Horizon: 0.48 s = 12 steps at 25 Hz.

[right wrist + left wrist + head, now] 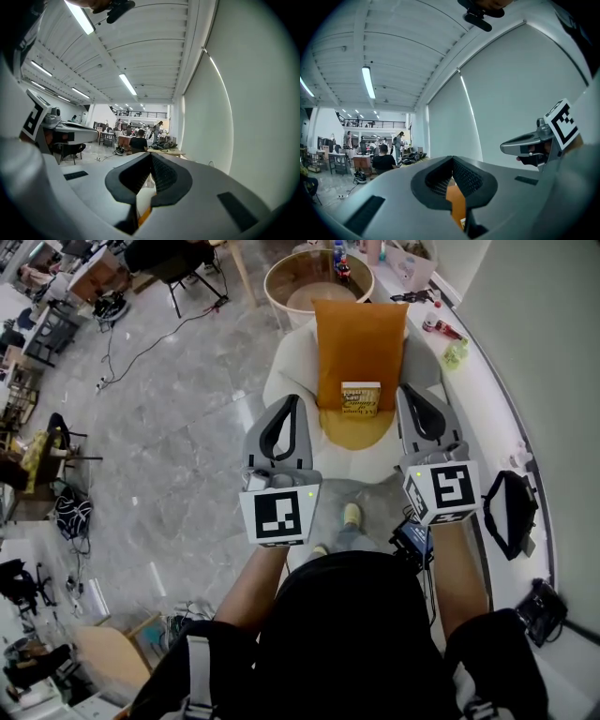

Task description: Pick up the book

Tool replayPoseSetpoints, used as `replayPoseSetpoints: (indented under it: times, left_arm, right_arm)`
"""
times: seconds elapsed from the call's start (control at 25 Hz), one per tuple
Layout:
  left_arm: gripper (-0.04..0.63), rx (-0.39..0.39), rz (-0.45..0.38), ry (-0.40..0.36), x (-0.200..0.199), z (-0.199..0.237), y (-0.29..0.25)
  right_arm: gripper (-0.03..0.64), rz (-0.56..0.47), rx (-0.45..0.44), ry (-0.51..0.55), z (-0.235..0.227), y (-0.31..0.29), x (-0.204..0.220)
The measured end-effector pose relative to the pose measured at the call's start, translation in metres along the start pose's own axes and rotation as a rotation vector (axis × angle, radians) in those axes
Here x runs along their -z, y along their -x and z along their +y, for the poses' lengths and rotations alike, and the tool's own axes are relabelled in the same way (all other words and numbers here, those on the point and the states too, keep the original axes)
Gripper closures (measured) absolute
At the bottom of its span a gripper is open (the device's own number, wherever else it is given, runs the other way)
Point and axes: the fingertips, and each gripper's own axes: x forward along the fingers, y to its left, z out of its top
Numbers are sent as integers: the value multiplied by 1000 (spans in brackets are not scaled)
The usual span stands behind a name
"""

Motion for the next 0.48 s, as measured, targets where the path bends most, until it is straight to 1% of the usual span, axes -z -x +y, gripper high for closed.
replayPoseSetpoints:
  times: [0.2,0.28,0.48]
  left_arm:
    - [584,4,0,1,-5,-9,-23]
    - [584,-4,-4,9,-8,-10,-27]
    - [584,-10,8,-1,-5,-13,-36]
  right_arm:
    - [603,-13,-7,-16,-21,-10,1]
    - [604,-18,-9,-18,-26,-14,0]
    - [603,-26,-10,-16,-40,-17,-1]
